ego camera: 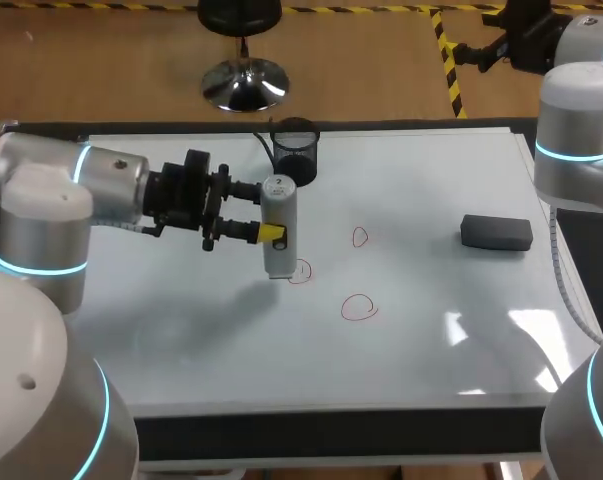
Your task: Pick up the inspection probe, press it on each red-marked spot on the whiteboard one by one, put down the probe, pick up the eraser, and wipe off all the red marks.
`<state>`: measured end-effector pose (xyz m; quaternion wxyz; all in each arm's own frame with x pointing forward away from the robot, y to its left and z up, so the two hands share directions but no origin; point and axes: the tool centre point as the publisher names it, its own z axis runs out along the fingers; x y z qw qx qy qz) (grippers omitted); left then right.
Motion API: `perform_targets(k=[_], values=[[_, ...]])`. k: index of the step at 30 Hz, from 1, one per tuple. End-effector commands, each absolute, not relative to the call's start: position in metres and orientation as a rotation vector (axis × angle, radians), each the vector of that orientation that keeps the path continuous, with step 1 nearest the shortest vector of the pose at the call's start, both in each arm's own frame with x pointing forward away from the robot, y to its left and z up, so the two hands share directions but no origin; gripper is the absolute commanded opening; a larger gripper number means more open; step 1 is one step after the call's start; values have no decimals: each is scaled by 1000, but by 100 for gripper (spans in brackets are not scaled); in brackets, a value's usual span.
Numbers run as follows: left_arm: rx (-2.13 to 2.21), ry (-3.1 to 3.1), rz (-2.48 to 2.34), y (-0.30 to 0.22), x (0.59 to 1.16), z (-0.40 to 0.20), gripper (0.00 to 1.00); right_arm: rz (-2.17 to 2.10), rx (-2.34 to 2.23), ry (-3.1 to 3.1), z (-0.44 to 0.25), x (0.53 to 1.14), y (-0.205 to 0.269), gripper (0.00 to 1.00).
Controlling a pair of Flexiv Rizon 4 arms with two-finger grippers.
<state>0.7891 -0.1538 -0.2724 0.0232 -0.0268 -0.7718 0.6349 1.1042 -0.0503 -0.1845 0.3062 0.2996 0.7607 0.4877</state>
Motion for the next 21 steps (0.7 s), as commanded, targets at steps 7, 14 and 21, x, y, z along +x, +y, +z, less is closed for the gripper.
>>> perform_targets(k=[7,14,21], values=[[-101,-2350,1984,-163,804,-287,0,1291,793,2013,-184,1104,-50,100],[-110,-2318,1989,-170,811,-296,0,1291,793,2013,-184,1104,-50,100],[-113,-2296,1994,-175,814,-302,0,1291,793,2013,-184,1104,-50,100]])
